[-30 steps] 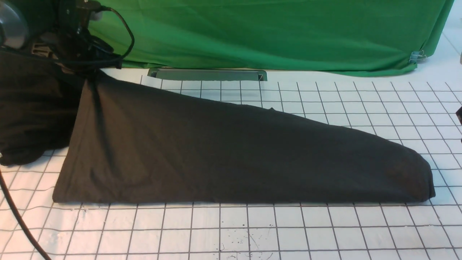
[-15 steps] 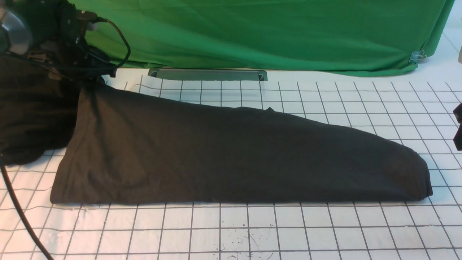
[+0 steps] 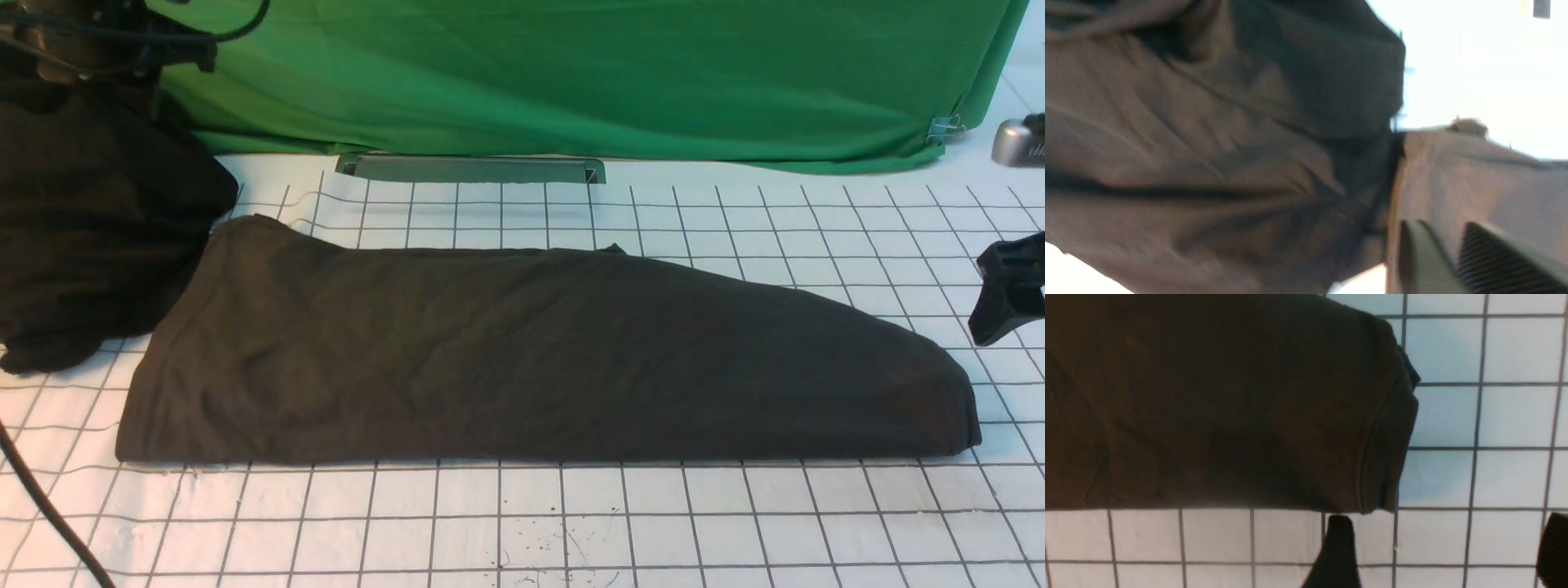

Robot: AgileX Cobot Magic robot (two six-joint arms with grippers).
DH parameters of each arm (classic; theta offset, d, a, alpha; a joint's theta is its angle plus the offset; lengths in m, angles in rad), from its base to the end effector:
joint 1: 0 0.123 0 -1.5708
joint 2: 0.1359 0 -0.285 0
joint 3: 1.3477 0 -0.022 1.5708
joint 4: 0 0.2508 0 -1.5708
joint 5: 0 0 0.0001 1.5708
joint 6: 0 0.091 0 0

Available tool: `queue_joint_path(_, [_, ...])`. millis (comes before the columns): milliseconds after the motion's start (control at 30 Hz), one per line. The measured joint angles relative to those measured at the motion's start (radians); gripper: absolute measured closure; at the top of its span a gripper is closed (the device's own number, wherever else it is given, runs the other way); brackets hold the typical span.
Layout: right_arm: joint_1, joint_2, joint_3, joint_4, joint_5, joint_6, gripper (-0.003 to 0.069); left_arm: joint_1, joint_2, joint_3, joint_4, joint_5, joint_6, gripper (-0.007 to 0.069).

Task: Fold a long-sleeved shirt over a white checkered tablecloth.
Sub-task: 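Pull the folded dark garment lengthwise by its ends to straighten it flat on the table, then fold the right end of the dark garment over onto its left end with the right gripper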

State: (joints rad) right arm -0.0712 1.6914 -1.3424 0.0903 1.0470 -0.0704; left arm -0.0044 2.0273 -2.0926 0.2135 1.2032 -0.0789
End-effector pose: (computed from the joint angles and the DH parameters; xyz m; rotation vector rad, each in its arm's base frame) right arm 0.3434 -0.0174 0.2674 0.0513 2.8726 0.0939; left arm 0.4486 0.0160 0.3422 -0.0660 2.6023 0.2579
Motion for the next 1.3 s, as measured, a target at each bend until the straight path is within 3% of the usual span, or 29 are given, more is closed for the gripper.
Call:
queue_joint_path(100, [0.0,0.037,0.0,0.006,-0.027,0.0,0.0074,0.003,-0.032,0.037,-0.12,0.006,0.03,0.0611])
queue_joint_path(233, [0.0,0.112,0.0,0.023,-0.06,0.0,0.0074,-0.029,-0.09,0.157,-0.266,0.005,0.073,0.063])
queue_joint_path(333, [0.0,0.169,0.0,0.039,-0.075,0.0,0.0074,-0.077,-0.132,0.286,-0.257,-0.002,0.079,0.0631])
queue_joint_path(500, [0.0,0.27,0.0,0.049,-0.107,0.0,0.0074,-0.157,-0.177,0.591,-0.208,-0.139,0.049,0.0631])
queue_joint_path(667, [0.0,0.311,-0.004,0.049,-0.119,-0.013,0.009,-0.166,-0.171,0.877,-0.193,-0.369,0.008,0.0631])
queue_joint_path(700, [0.0,0.312,-0.004,0.049,-0.121,-0.021,0.011,-0.166,-0.17,0.905,-0.192,-0.393,0.002,0.0631])
queue_joint_path(833, [0.0,0.315,-0.005,0.06,-0.127,-0.039,0.0347,-0.166,-0.182,0.952,-0.192,-0.441,-0.004,0.063])
queue_joint_path(867, [0.0,0.315,-0.005,0.068,-0.12,-0.054,0.0518,-0.166,-0.195,0.958,-0.193,-0.445,-0.009,0.063])
queue_joint_path(933, [-0.001,0.314,-0.005,0.068,-0.111,-0.06,0.0587,-0.166,-0.213,0.963,-0.193,-0.445,-0.013,0.063])
queue_joint_path(1000, [-0.017,0.301,-0.006,0.063,-0.075,-0.06,0.0622,-0.166,-0.26,0.967,-0.193,-0.443,-0.018,0.063])
queue_joint_path(1300, [-0.153,0.134,-0.006,-0.005,0.009,-0.066,0.0624,-0.14,-0.49,0.97,-0.15,-0.394,-0.019,0.063])
